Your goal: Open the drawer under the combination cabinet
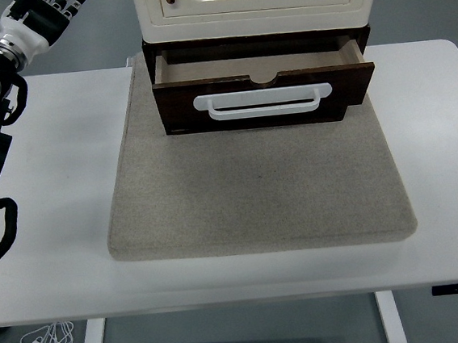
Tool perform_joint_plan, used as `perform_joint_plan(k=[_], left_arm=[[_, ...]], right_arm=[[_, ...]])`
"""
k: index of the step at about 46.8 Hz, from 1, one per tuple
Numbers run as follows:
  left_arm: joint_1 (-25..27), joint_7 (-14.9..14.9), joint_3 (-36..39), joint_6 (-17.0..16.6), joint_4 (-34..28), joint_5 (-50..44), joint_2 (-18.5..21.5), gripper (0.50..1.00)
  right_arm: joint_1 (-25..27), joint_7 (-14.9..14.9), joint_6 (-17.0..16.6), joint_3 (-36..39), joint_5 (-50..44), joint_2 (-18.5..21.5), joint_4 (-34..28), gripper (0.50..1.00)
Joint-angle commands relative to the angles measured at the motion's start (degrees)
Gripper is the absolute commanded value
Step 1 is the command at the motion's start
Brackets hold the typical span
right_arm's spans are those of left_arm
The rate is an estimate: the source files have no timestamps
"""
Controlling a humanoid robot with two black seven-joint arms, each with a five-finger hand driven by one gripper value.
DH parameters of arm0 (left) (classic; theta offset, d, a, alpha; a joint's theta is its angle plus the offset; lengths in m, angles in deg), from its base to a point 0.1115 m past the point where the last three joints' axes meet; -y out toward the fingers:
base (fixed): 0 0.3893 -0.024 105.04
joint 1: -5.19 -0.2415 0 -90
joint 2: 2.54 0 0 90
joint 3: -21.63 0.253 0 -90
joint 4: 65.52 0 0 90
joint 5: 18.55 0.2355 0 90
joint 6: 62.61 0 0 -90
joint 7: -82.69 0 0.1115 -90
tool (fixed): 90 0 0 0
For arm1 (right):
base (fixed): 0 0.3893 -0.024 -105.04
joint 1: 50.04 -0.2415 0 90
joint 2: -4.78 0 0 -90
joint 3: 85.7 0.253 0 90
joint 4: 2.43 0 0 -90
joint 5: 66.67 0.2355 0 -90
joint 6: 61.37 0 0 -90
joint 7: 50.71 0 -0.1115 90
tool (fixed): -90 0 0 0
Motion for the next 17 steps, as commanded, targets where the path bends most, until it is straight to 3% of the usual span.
perform_joint_plan(k=[1,12,17], left_arm=[[-0.64,0.21,0.00,1.43,0.08,0.01,-0.63,1.000],[-0.91,0.82,1.67,7.49,2.89,0.01,-1.68,1.000],[-0.91,2.31,1.84,7.50,3.33,0.01,-2.30,1.000]], right_arm=[[0.00,0.00,-0.05,0.00,0.12,0.00,0.00,0.928],[0.08,0.00,-0.05,0.09,0.47,0.00,0.00,0.928],[0.08,0.00,-0.05,0.18,0.56,0.00,0.00,0.928]])
